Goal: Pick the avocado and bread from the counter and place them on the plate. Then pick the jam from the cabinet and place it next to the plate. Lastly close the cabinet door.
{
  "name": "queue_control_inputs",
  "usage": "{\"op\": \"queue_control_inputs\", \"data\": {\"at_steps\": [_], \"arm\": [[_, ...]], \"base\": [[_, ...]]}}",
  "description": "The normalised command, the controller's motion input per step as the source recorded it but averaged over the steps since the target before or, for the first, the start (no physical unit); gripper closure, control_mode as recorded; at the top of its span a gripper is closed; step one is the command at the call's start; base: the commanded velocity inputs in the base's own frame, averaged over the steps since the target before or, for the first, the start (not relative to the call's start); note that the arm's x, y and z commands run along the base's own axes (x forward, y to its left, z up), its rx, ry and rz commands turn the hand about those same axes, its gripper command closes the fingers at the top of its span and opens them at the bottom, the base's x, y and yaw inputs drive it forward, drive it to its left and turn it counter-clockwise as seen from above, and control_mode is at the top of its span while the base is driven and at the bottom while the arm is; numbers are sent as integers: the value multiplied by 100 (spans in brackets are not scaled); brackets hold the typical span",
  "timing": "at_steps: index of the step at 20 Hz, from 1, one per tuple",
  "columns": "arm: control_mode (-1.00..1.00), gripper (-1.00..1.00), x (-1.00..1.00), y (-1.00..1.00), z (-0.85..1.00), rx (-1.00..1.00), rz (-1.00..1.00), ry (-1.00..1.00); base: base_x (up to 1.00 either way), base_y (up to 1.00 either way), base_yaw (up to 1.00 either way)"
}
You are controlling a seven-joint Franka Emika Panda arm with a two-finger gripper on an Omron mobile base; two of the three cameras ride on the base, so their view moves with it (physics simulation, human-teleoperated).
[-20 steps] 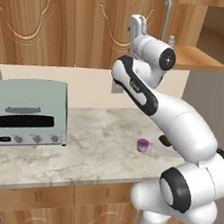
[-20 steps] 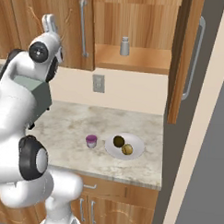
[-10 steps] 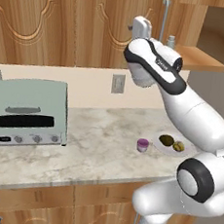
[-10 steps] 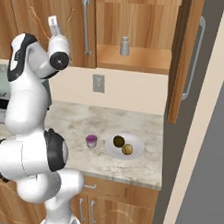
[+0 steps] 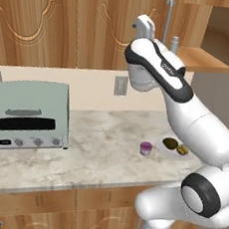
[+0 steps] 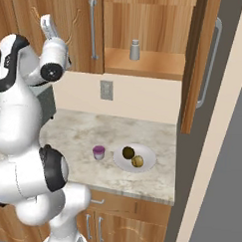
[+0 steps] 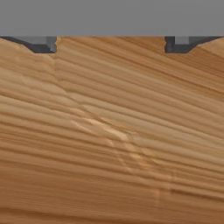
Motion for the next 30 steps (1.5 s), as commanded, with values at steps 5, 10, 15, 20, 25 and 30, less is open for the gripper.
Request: {"op": "queue_control_inputs", "data": {"at_steps": [5,10,15,20,25,30], "arm": [[-100,-100,-100,-10,97,0,-4,0],[-100,-100,-100,-33,79,0,-5,0],[-100,-100,-100,-46,43,0,-12,35],[-100,-100,-100,-35,22,0,-14,71],[-100,-100,-100,-30,35,0,-13,57],[-100,-100,-74,-40,-16,0,-7,18]], "base": [[0,0,0],[0,0,0],[0,0,0],[0,0,0],[0,0,0],[0,0,0]]}}
